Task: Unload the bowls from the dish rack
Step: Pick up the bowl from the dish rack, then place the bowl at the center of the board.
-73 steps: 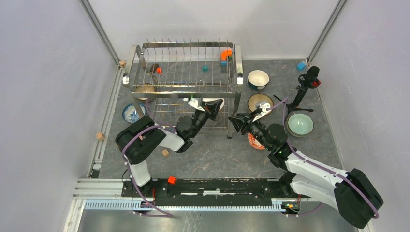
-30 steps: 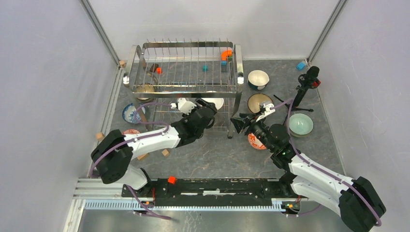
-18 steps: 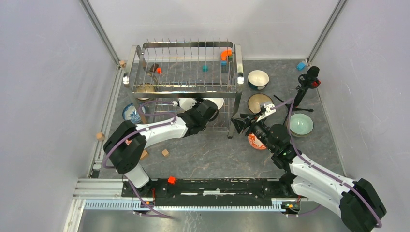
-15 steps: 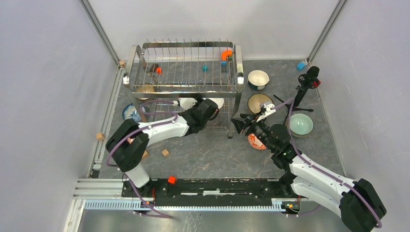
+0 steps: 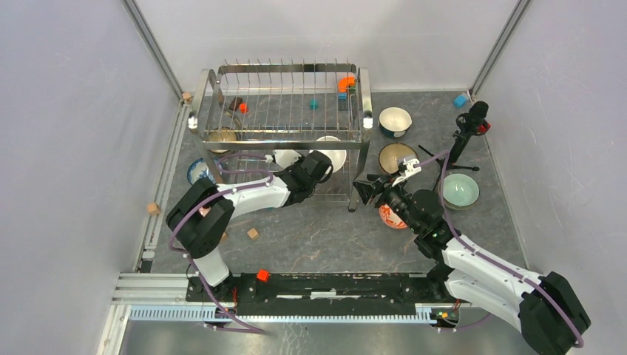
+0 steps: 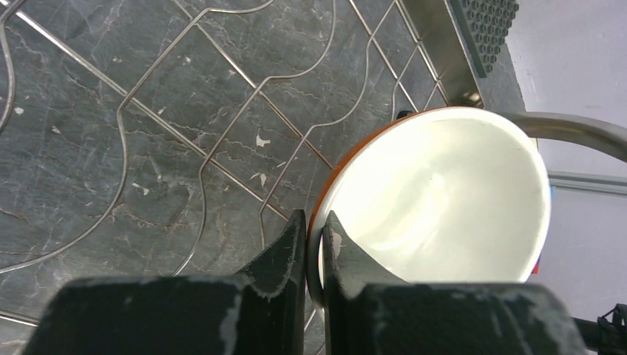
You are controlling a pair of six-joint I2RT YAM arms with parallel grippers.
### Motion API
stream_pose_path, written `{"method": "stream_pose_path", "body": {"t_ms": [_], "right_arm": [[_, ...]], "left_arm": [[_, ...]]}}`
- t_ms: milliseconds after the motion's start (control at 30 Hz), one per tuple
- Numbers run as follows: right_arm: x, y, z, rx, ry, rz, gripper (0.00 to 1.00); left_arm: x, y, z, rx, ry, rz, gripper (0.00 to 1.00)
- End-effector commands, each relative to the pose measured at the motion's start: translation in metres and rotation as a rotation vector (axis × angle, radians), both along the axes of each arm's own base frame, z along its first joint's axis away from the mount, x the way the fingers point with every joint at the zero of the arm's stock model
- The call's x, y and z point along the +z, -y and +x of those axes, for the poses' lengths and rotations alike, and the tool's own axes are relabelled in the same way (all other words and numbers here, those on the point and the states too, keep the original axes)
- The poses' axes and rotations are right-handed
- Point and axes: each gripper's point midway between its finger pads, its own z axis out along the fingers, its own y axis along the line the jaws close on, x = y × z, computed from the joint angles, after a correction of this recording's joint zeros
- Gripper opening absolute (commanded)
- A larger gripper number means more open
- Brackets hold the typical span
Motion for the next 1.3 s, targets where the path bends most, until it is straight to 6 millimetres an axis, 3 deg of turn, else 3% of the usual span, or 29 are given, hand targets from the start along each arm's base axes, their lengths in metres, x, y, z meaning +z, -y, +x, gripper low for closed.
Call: {"method": "stream_pose_path", "body": {"t_ms": [0, 67, 367, 667, 967, 1133, 1267], "right_arm": [[0.006, -0.001, 0.001, 0.003, 0.017, 0.031, 0.61], [0.005, -0.001, 0.001, 0.001, 0.015, 0.03, 0.61], [0.011, -0.001, 0.003, -0.005, 0.023, 0.034, 0.62], [0.01, -0.007, 0.005, 0.012, 0.006, 0.036, 0.62], [0.011, -0.006, -0.007, 0.054, 0.004, 0.006, 0.75], [0.005, 0.002, -0.017, 0.069, -0.012, -0.077, 0.85], [0.004, 0.01, -0.03, 0.088, -0.016, -0.134, 0.88]], "left_arm": [[0.023, 0.002, 0.004, 0.014, 0.066, -0.075, 0.08], [0.026, 0.0, 0.001, 0.011, 0.069, -0.081, 0.02], [0.05, -0.008, -0.025, -0.018, 0.1, -0.136, 0.02], [0.072, -0.022, -0.063, -0.058, 0.106, -0.07, 0.02], [0.062, -0.033, -0.128, -0.156, 0.082, 0.072, 0.02], [0.055, -0.047, -0.153, -0.239, 0.055, 0.184, 0.02], [0.043, -0.061, -0.172, -0.315, 0.029, 0.226, 0.02]]}}
